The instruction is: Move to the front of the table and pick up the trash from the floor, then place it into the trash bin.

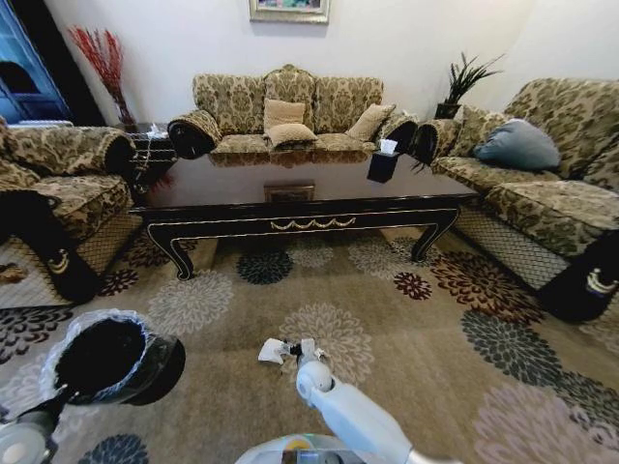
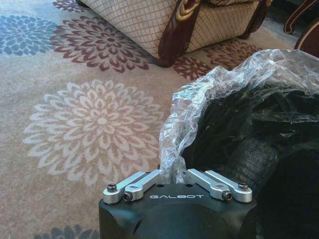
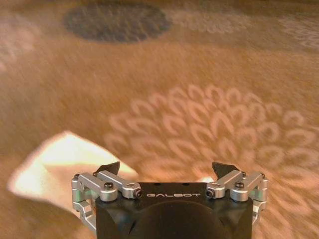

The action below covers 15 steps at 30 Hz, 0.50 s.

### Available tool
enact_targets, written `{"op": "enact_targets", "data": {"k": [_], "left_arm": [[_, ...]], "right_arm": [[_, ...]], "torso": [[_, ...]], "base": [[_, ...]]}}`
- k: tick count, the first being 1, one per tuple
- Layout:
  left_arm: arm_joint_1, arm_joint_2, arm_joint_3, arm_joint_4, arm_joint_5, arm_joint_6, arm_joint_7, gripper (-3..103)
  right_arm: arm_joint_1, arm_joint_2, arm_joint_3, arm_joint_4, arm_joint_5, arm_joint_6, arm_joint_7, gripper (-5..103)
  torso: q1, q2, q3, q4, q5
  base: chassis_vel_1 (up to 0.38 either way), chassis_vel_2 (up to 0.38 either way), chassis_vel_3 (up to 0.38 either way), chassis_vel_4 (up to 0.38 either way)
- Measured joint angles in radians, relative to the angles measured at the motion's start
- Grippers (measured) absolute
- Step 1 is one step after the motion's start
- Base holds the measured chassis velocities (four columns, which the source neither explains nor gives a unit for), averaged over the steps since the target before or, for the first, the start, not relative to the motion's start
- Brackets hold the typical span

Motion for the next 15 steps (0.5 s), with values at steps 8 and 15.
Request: {"op": "enact_targets", "data": {"k": [8,15], "left_arm": [[0.0,-0.012,0.017,-0.013,0.001,0.0,0.005,2],[0.004,-0.016,0.024,-0.029,0.007,0.0,0.005,2]], "right_arm": [[0.02,0.006,0.046,-0.127,-0.069,0.002,-0.04,100],[0.025,-0.022,0.062,-0.144,-0.032,-0.011,-0.128,103]], "torso": [[0.0,0.0,0.0,0.0001,0.0],[0.0,0.0,0.0,0.0001,0.0001]], "base": [[0.0,0.0,0.0,0.0],[0.0,0.0,0.0,0.0]]}}
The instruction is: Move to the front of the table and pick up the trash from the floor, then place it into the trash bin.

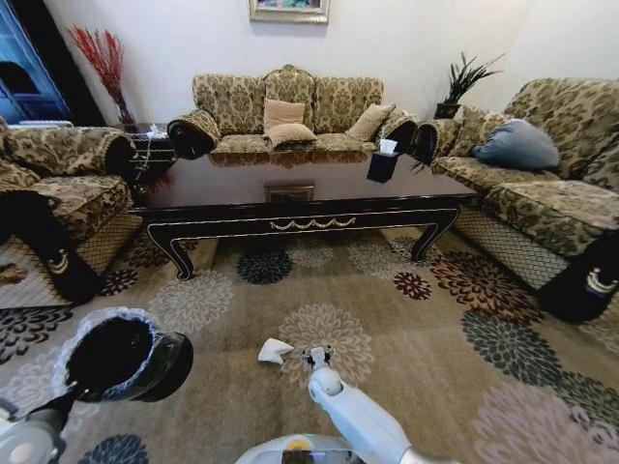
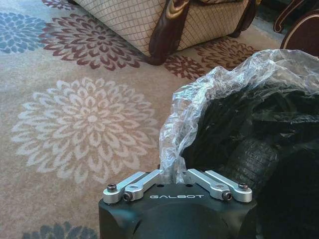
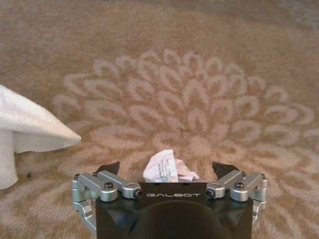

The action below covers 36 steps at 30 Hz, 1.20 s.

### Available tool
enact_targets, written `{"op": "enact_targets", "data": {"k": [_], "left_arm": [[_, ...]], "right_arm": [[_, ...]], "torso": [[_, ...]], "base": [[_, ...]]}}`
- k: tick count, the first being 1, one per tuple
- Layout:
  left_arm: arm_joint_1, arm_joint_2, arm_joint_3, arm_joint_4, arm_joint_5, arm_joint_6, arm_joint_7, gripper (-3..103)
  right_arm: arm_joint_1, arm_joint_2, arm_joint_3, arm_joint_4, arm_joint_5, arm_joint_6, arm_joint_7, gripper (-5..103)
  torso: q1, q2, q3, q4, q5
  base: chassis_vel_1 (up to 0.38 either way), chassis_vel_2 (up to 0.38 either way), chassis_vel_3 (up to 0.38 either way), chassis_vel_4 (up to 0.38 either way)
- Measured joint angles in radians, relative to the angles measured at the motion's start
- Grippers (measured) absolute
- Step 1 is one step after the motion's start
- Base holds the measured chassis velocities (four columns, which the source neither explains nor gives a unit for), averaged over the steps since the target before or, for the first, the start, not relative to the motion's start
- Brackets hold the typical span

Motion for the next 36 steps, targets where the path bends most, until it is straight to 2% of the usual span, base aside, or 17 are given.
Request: {"op": "enact_targets", "data": {"k": [3,4,7,10,13,16,17,19,22,25,27,30,32,33,36], "left_arm": [[0.001,0.0,0.0,-0.003,0.001,0.0,0.0,2],[0.003,0.0,0.0,-0.005,0.001,0.0,0.0,2],[0.006,0.0,0.0,-0.011,0.002,0.0,0.0,2],[0.014,-0.001,0.0,-0.019,0.003,0.0,0.0,2],[0.019,-0.002,0.0,-0.022,0.005,0.0,-0.001,2],[0.026,-0.003,0.001,-0.03,0.009,0.0,-0.001,2],[0.026,-0.003,0.001,-0.03,0.009,0.0,-0.001,2],[0.027,-0.006,0.006,-0.034,0.015,0.0,-0.002,2],[0.027,-0.009,0.012,-0.037,0.021,0.0,-0.002,2],[0.026,-0.016,0.025,-0.045,0.034,0.0,-0.002,2],[0.026,-0.018,0.028,-0.046,0.038,0.0,-0.002,2],[0.023,-0.036,0.056,-0.055,0.066,0.0,-0.002,2],[0.022,-0.039,0.063,-0.057,0.071,0.0,-0.002,2],[0.017,-0.05,0.081,-0.063,0.083,0.0,-0.001,2],[0.001,-0.065,0.113,-0.07,0.106,0.0,-0.001,2]], "right_arm": [[-0.003,-0.003,0.0,0.01,0.01,-0.006,-0.008,100],[-0.004,-0.004,-0.001,0.017,0.014,-0.01,-0.01,92],[-0.004,-0.004,-0.004,0.022,0.015,-0.019,-0.009,87],[-0.005,-0.004,-0.006,0.024,0.01,-0.035,0.005,71],[-0.009,-0.007,-0.006,0.026,-0.006,-0.047,0.019,65],[-0.02,-0.015,-0.005,0.04,-0.034,-0.061,0.031,49],[-0.02,-0.015,-0.005,0.04,-0.034,-0.061,0.031,49],[-0.025,-0.019,-0.004,0.051,-0.037,-0.061,0.032,38],[-0.029,-0.022,0.0,0.064,-0.038,-0.048,0.029,33],[-0.031,-0.026,0.01,0.088,-0.043,0.036,-0.014,16],[-0.03,-0.027,0.012,0.094,-0.044,0.056,-0.025,16],[-0.013,-0.033,0.019,0.142,-0.071,0.194,-0.128,3],[-0.007,-0.035,0.019,0.153,-0.074,0.217,-0.152,1],[0.01,-0.04,0.013,0.185,-0.077,0.283,-0.213,1],[0.051,-0.051,-0.023,0.25,-0.067,0.389,-0.304,0]], "torso": [[0.0,0.0,0.0,0.0,0.0],[0.0,0.0,0.0,0.0,0.0],[0.0,0.0,0.0,0.0,0.0],[0.0,0.0,0.0,0.0001,0.0001],[0.0,0.0,0.0,0.0001,0.0001],[0.0,0.0,0.0,0.0,0.0001],[0.0,0.0,0.0,0.0,0.0001],[0.0,0.0,0.0,0.0001,0.0],[0.0,0.0,0.0,0.0,0.0],[0.0,0.0,0.0,0.0,0.0001],[0.0,0.0,0.0,0.0,0.0001],[0.0,0.0,0.0,0.0001,0.0001],[0.0,0.0,0.0,0.0002,0.0],[0.0,0.0,0.0,0.0001,-0.0001],[0.0,0.0,0.0,0.0,0.0]], "base": [[0.0,0.0,0.0,0.0],[0.0,0.0,0.0,0.0],[0.0,0.0,0.0,0.0],[0.0,0.0,0.0,0.0],[0.0,0.0,0.0,0.0],[0.0,0.0,0.0,0.0],[0.0,0.0,0.0,0.0],[0.0,0.0,0.0,0.0],[0.0,0.0,0.0,0.0],[0.0,0.0,0.0,0.0],[0.0,0.0,0.0,0.0],[0.0,0.0,0.0,0.0],[0.0,0.0,0.0,0.0],[0.0,0.0,0.0,0.0],[0.0,0.0,0.0,0.0]]}}
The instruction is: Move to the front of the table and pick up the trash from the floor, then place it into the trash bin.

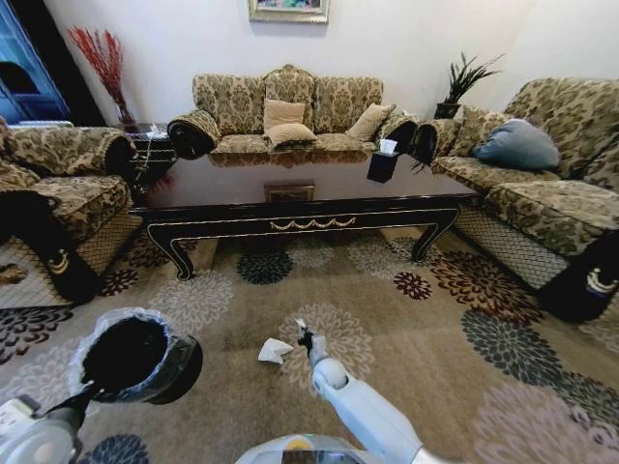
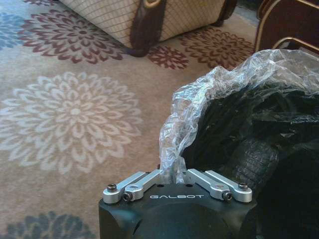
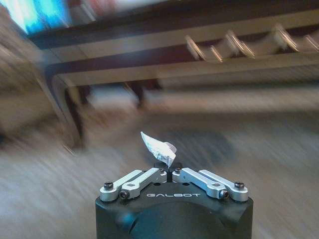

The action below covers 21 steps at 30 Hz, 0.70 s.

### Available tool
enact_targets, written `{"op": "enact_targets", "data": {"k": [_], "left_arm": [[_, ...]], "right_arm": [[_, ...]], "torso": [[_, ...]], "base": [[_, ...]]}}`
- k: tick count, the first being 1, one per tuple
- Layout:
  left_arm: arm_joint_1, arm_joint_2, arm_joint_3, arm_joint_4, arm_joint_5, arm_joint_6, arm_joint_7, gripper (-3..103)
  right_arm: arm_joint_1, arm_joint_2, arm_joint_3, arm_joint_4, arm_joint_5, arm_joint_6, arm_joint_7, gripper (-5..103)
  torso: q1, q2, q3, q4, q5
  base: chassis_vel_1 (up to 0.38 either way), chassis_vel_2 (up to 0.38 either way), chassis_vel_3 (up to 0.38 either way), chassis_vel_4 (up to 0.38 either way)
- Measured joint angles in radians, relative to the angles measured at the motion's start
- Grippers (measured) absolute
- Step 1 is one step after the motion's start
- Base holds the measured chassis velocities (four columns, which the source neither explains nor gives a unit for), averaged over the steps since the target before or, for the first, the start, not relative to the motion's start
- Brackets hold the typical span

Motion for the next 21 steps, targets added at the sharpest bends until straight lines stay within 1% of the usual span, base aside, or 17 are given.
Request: {"op": "enact_targets", "data": {"k": [1,5,6,8,9,11,13,15,16,17,18,19,21], "left_arm": [[0.0,0.0,0.0,0.0,0.0,0.0,0.0,2],[-0.012,-0.007,0.028,-0.008,0.019,0.0,0.0,2],[-0.012,-0.007,0.028,-0.008,0.019,0.0,0.0,2],[-0.013,-0.011,0.039,-0.011,0.027,0.0,-0.001,2],[-0.013,-0.013,0.042,-0.012,0.029,0.0,-0.001,2],[-0.013,-0.015,0.046,-0.013,0.031,0.0,-0.001,2],[-0.013,-0.022,0.058,-0.016,0.039,0.0,-0.001,2],[-0.013,-0.023,0.061,-0.018,0.041,0.0,-0.001,2],[-0.016,-0.025,0.067,-0.021,0.045,0.0,-0.002,2],[-0.017,-0.026,0.069,-0.022,0.046,0.0,-0.002,2],[-0.022,-0.026,0.076,-0.024,0.048,0.0,-0.004,2],[-0.022,-0.026,0.076,-0.024,0.048,0.0,-0.004,2],[-0.039,-0.028,0.098,-0.027,0.052,0.0,-0.015,2]], "right_arm": [[0.0,0.0,0.0,0.0,0.0,0.0,0.0,0],[0.048,-0.017,-0.077,0.105,0.056,0.079,-0.093,0],[0.048,-0.017,-0.077,0.105,0.056,0.079,-0.093,0],[0.072,-0.024,-0.131,0.163,0.05,0.122,-0.142,0],[0.079,-0.025,-0.153,0.18,0.041,0.135,-0.149,0],[0.086,-0.026,-0.173,0.196,0.033,0.145,-0.152,0],[0.118,-0.031,-0.249,0.248,0.015,0.163,-0.153,0],[0.127,-0.032,-0.268,0.257,0.011,0.165,-0.153,0],[0.153,-0.034,-0.311,0.272,-0.001,0.171,-0.151,0],[0.159,-0.034,-0.321,0.275,-0.004,0.173,-0.15,0],[0.177,-0.035,-0.357,0.285,-0.012,0.176,-0.147,0],[0.177,-0.035,-0.357,0.285,-0.012,0.176,-0.147,0],[0.211,-0.034,-0.415,0.304,-0.02,0.176,-0.136,0]], "torso": [[0.0,0.0,0.0,0.0,0.0],[0.0,0.0,0.0,0.0001,-0.0001],[0.0,0.0,0.0,0.0001,-0.0001],[0.0,0.0,0.0,0.0,-0.0001],[0.0,0.0,0.0,0.0001,0.0],[0.0,0.0,0.0,0.0001,0.0],[0.0,0.0,0.0,0.0001,-0.0001],[0.0,0.0,0.0,0.0001,0.0],[0.0,0.0,0.0,0.0002,-0.0002],[0.0,0.0,0.0,0.0003,-0.0001],[0.0,0.0,0.0,0.0002,-0.0001],[0.0,0.0,0.0,0.0002,-0.0001],[0.0,0.0,0.0,0.0001,-0.0001]], "base": [[0.0,0.0,0.0,0.0],[0.0,0.0,0.0,0.0],[0.0,0.0,0.0,0.0],[0.0,0.0,0.0,0.0],[0.0,0.0,0.0,0.0],[0.0,0.0,0.0,0.0],[0.0,0.0,0.0,0.0],[0.0,0.0,0.0,0.0],[0.0,0.0,0.0,0.0],[0.0,0.0,0.0,0.0],[0.0,0.0,0.0,0.0],[0.0,0.0,0.0,0.0],[0.0,0.0,0.0,0.0]]}}
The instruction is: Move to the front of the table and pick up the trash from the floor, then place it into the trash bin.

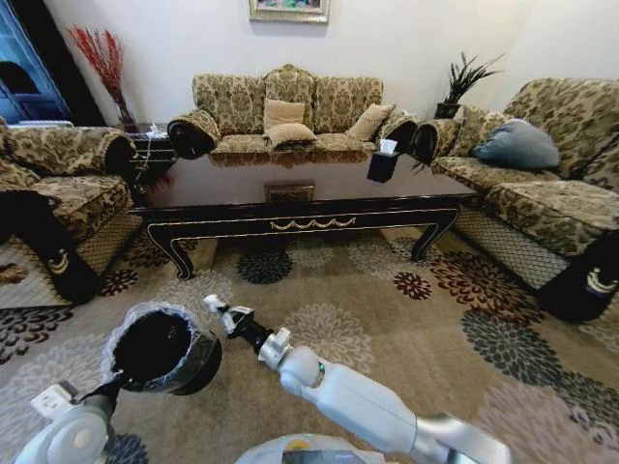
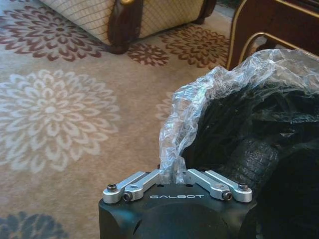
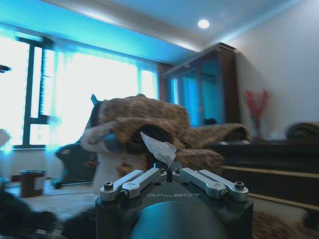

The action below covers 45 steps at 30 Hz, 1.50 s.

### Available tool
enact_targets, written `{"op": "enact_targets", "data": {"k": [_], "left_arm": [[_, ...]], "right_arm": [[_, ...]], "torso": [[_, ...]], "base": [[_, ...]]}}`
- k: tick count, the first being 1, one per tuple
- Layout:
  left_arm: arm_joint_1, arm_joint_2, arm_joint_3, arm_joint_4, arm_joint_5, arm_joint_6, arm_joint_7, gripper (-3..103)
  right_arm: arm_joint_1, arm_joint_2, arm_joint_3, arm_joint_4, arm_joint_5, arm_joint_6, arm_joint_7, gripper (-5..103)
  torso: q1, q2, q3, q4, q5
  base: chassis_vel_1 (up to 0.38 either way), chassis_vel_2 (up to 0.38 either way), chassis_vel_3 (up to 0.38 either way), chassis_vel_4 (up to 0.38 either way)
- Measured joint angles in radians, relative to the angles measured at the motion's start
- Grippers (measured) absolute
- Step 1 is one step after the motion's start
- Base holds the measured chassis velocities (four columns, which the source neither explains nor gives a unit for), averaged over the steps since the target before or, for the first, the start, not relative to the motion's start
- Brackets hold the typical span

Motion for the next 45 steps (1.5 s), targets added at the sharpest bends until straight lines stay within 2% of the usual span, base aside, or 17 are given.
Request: {"op": "enact_targets", "data": {"k": [8,14,18,21,23,24,26,31,32,33,35,39,41,42,45], "left_arm": [[-0.044,-0.021,0.1,-0.009,0.032,0.0,-0.021,2],[-0.047,-0.026,0.126,0.001,0.041,0.0,-0.019,2],[-0.056,-0.021,0.129,0.014,0.042,0.0,-0.018,2],[-0.059,-0.018,0.128,0.02,0.042,0.0,-0.018,2],[-0.061,-0.017,0.128,0.023,0.041,0.0,-0.018,2],[-0.061,-0.017,0.128,0.023,0.041,0.0,-0.018,2],[-0.063,-0.017,0.129,0.024,0.041,0.0,-0.018,2],[-0.063,-0.016,0.13,0.025,0.041,0.0,-0.018,2],[-0.062,-0.016,0.129,0.025,0.041,0.0,-0.018,2],[-0.06,-0.014,0.127,0.025,0.041,0.0,-0.017,2],[-0.059,-0.013,0.125,0.024,0.041,0.0,-0.017,2],[-0.053,-0.004,0.1,0.019,0.029,0.0,-0.009,2],[-0.053,0.0,0.085,0.019,0.022,0.0,-0.004,2],[-0.054,0.013,0.048,0.026,-0.002,0.0,-0.001,2],[-0.055,0.036,-0.002,0.05,-0.025,0.0,0.001,2]], "right_arm": [[0.042,0.046,-0.066,-0.054,-0.053,0.001,0.05,0],[0.045,0.05,-0.08,-0.074,-0.075,-0.005,0.1,-2],[0.045,0.047,-0.08,-0.088,-0.09,0.002,0.105,18],[0.046,0.046,-0.079,-0.088,-0.085,0.003,0.108,24],[0.046,0.044,-0.079,-0.088,-0.081,0.005,0.114,34],[0.046,0.044,-0.079,-0.088,-0.081,0.005,0.114,34],[0.046,0.041,-0.081,-0.093,-0.092,0.011,0.115,45],[0.043,0.036,-0.086,-0.094,-0.103,0.015,0.115,56],[0.042,0.035,-0.086,-0.094,-0.107,0.016,0.115,66],[0.04,0.035,-0.087,-0.096,-0.111,0.017,0.115,72],[0.037,0.035,-0.087,-0.098,-0.114,0.018,0.116,72],[0.026,0.038,-0.077,-0.101,-0.117,0.012,0.126,93],[0.022,0.039,-0.069,-0.101,-0.114,0.005,0.132,93],[0.017,0.041,-0.051,-0.101,-0.1,-0.006,0.142,97],[0.01,0.04,-0.025,-0.098,-0.074,-0.029,0.148,100]], "torso": [[0.0,0.0,0.0,-0.0002,0.0],[0.0,0.0,0.0,0.0,0.0],[0.0,0.0,0.0,-0.0001,0.0001],[0.0,0.0,0.0,0.0,0.0],[0.0,0.0,0.0,0.0,0.0],[0.0,0.0,0.0,0.0,0.0],[0.0,0.0,0.0,0.0,0.0001],[0.0,0.0,0.0,0.0,0.0],[0.0,0.0,0.0,0.0,0.0],[0.0,0.0,0.0,-0.0001,0.0001],[0.0,0.0,0.0,0.0,0.0],[0.0,0.0,0.0,-0.0001,0.0],[0.0,0.0,0.0,-0.0001,-0.0001],[0.0,0.0,0.0,-0.0002,0.0],[0.0,0.0,0.0,-0.0003,-0.0001]], "base": [[0.0,0.0,0.0,0.0],[0.0,0.0,0.0,0.0],[0.0,0.0,0.0,0.0],[0.0,0.0,0.0,0.0],[0.0,0.0,0.0,0.0],[0.0,0.0,0.0,0.0],[0.0,0.0,0.0,0.0],[0.0,0.0,0.0,0.0],[0.0,0.0,0.0,0.0],[0.0,0.0,0.0,0.0],[0.0,0.0,0.0,0.0],[0.0,0.0,0.0,0.0],[0.0,0.0,0.0,0.0],[0.0,0.0,0.0,0.0],[0.0,0.0,0.0,0.0]]}}
